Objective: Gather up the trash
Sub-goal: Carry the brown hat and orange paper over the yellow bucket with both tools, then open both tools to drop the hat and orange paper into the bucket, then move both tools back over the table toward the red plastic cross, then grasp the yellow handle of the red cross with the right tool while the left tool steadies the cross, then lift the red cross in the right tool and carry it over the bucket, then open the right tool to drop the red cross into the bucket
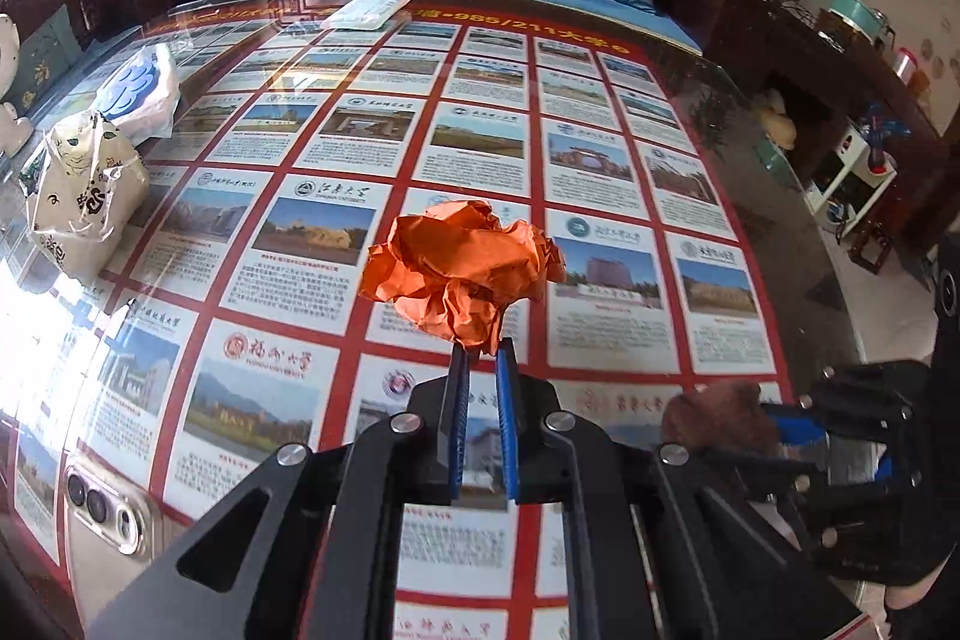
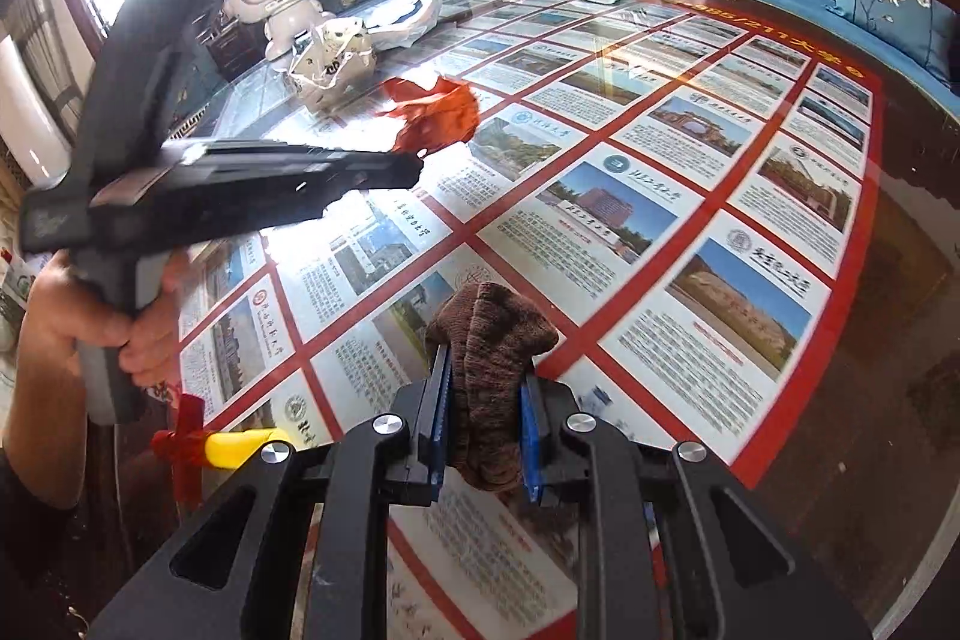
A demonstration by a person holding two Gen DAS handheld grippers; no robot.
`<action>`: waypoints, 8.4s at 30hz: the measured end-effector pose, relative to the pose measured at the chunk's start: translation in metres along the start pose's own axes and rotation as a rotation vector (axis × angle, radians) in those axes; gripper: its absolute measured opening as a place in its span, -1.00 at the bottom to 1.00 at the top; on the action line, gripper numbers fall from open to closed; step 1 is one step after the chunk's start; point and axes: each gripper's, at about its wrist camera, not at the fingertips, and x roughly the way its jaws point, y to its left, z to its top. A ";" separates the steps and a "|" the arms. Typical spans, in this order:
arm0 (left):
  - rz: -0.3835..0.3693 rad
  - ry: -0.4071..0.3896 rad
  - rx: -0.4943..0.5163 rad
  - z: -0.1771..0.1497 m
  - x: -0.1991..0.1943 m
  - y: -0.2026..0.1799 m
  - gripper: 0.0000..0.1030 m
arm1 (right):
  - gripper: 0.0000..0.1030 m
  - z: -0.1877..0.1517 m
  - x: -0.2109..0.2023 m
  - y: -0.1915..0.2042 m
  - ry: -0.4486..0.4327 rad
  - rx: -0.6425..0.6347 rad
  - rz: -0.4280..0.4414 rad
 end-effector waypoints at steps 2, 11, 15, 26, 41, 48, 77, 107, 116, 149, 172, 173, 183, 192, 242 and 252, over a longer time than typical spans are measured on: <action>-0.022 -0.009 0.030 -0.010 -0.018 -0.015 -0.80 | -0.63 -0.005 -0.016 0.003 -0.022 -0.005 -0.007; -0.123 -0.026 0.187 -0.055 -0.071 -0.108 -0.80 | -0.63 -0.047 -0.093 -0.002 -0.111 -0.002 -0.060; -0.172 -0.007 0.271 -0.069 -0.075 -0.161 -0.80 | -0.63 -0.083 -0.131 -0.022 -0.135 0.050 -0.094; -0.333 0.137 0.505 -0.102 -0.028 -0.335 -0.80 | -0.62 -0.210 -0.220 -0.115 -0.139 0.288 -0.299; -0.372 0.362 0.489 -0.120 0.077 -0.429 -0.80 | -0.56 -0.292 -0.209 -0.198 -0.063 0.501 -0.347; -0.345 0.401 0.408 -0.109 0.116 -0.431 -0.10 | -0.03 -0.305 -0.181 -0.236 0.000 0.577 -0.351; 0.162 -0.210 -0.010 -0.158 -0.142 -0.150 0.82 | 0.60 -0.176 -0.169 0.023 -0.287 -0.076 -0.101; 0.095 -0.090 0.090 -0.167 -0.099 -0.020 0.56 | 0.45 -0.056 0.000 0.099 0.031 -0.489 0.101; -0.025 -0.070 0.086 -0.161 -0.091 -0.009 0.55 | 0.40 -0.039 0.023 0.103 0.081 -0.612 0.182; -0.028 -0.076 0.203 -0.159 -0.106 -0.045 -0.07 | -0.42 -0.079 -0.016 0.105 0.083 -0.711 0.206; -0.115 -0.069 0.162 -0.158 -0.097 -0.040 -0.14 | -0.38 -0.085 -0.006 0.108 0.128 -0.705 0.262; -0.122 -0.066 0.157 -0.157 -0.096 -0.039 -0.14 | -0.37 -0.085 -0.006 0.109 0.132 -0.709 0.271; -0.129 -0.061 0.157 -0.157 -0.094 -0.041 -0.18 | -0.64 -0.100 -0.015 0.123 0.124 -0.807 0.275; -0.154 -0.095 0.179 -0.148 -0.110 -0.059 -0.18 | -0.64 -0.104 -0.038 0.107 0.087 -0.771 0.258; -0.467 0.119 0.547 -0.113 0.015 -0.387 -0.18 | -0.65 -0.255 -0.180 -0.185 0.006 -0.074 -0.175; -0.405 0.024 0.488 -0.114 0.002 -0.382 0.07 | -0.20 -0.254 -0.210 -0.180 -0.110 0.003 -0.220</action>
